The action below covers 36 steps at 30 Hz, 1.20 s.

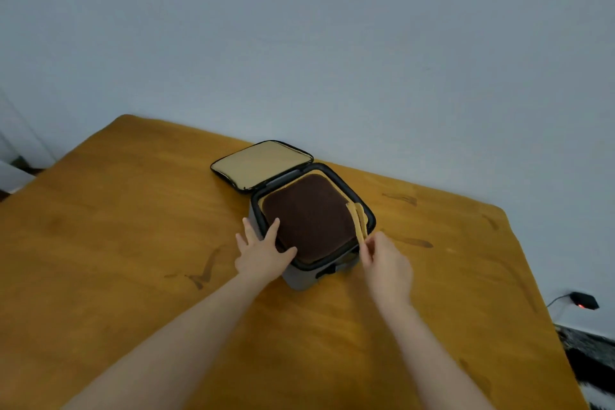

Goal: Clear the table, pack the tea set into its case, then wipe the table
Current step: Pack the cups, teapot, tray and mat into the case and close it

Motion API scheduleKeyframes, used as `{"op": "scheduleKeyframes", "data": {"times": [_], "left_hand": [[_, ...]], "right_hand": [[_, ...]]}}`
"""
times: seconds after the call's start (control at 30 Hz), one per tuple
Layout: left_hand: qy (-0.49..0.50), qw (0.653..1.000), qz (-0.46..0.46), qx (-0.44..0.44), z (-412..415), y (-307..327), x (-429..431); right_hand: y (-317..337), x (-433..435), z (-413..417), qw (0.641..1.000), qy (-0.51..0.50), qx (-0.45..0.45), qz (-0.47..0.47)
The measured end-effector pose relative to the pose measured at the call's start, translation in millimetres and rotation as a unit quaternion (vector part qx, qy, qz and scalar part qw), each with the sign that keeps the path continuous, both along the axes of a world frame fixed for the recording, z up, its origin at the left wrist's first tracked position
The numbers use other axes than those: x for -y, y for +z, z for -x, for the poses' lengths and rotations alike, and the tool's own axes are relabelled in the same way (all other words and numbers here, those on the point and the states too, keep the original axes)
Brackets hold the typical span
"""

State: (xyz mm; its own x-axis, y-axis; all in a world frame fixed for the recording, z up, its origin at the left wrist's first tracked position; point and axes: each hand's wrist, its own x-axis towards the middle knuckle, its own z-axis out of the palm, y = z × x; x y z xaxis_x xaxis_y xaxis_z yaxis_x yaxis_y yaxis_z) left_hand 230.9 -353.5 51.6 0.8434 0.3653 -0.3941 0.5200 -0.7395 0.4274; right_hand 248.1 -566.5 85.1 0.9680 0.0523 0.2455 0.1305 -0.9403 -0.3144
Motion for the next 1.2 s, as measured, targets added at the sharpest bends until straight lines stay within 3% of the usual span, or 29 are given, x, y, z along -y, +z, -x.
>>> {"op": "scheduleKeyframes", "data": {"times": [0.13, 0.27, 0.4, 0.53, 0.7, 0.8, 1.07, 1.2], "left_hand": [[0.015, 1.000, 0.005, 0.009, 2, 1, -2], [0.068, 0.993, 0.084, 0.057, 9, -6, -9], [0.123, 0.978, 0.163, 0.048, 9, -14, -11], [0.110, 0.969, 0.213, 0.062, 7, -13, -6], [0.115, 0.970, 0.209, 0.055, 4, -13, -3], [0.122, 0.973, 0.186, 0.060, 1, -11, -2], [0.133, 0.968, 0.195, 0.087, 14, -9, -24], [0.106, 0.977, 0.161, 0.092, 31, -8, -44]], "right_hand": [[10, -34, -77, 0.994, 0.039, -0.022, 0.095], [-1, -52, -122, 0.983, 0.079, -0.046, 0.160], [-18, -55, -140, 0.976, 0.093, -0.056, 0.187], [-27, -47, -142, 0.988, 0.080, -0.009, 0.131], [-42, -33, -131, 0.988, -0.007, -0.154, -0.031], [-40, -28, -124, 0.976, -0.045, -0.172, -0.127], [-37, -24, -73, 0.955, -0.076, -0.180, -0.223], [-43, -27, -29, 0.959, -0.078, -0.171, -0.211]]}}
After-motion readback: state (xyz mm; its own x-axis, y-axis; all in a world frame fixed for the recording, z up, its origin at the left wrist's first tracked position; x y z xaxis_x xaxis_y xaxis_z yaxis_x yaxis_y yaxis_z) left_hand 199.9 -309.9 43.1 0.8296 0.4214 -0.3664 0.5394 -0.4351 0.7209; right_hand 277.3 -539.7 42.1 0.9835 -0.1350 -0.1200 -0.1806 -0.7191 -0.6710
